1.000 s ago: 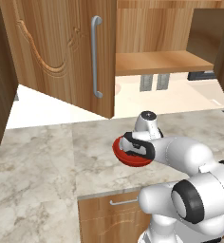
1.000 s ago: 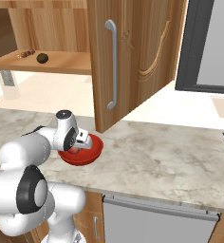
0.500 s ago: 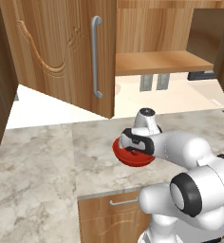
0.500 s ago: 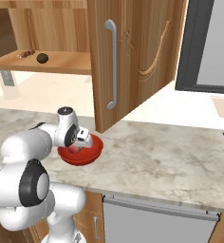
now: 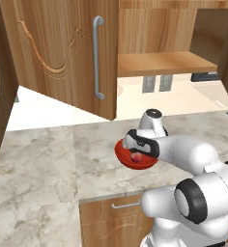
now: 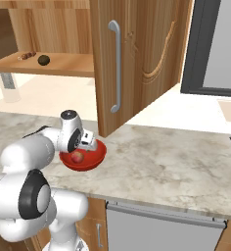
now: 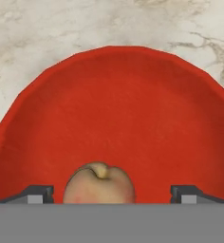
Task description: Open the cabinet. Pick the kiwi and peach from the cabinet and place them into the bowl. Then close the cabinet.
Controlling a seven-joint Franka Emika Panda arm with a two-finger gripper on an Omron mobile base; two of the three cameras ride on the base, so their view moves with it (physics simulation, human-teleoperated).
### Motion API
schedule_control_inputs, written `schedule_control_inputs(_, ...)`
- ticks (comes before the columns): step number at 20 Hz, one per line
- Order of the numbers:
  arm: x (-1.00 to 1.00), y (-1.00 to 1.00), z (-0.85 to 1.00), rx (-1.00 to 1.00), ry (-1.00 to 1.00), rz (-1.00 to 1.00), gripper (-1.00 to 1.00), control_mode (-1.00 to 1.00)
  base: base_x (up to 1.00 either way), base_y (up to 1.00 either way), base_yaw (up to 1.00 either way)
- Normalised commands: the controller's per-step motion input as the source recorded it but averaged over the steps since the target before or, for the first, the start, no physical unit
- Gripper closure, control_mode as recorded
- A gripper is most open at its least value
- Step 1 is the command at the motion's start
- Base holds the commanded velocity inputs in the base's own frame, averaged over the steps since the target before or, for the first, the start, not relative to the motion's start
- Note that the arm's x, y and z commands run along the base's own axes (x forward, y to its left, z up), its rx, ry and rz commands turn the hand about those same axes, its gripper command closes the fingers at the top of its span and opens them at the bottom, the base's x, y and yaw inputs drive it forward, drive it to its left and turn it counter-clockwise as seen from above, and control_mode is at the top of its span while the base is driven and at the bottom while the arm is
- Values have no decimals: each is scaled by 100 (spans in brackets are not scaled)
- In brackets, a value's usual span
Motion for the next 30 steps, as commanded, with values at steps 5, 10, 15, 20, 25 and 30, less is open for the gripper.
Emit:
schedule_control_inputs(5,0,0,31,5,-17,0,-100,-100,0,0,0)
schedule_control_inputs(10,0,0,47,3,-15,0,-100,-100,0,0,0)
schedule_control_inputs(15,0,0,51,3,-8,0,-100,-100,0,0,0)
schedule_control_inputs(20,-10,-1,55,1,-3,0,-100,-100,0,0,0)
schedule_control_inputs(25,-22,0,55,0,0,0,-100,-100,0,0,0)
schedule_control_inputs(30,-16,-5,60,0,0,0,-100,-100,0,0,0)
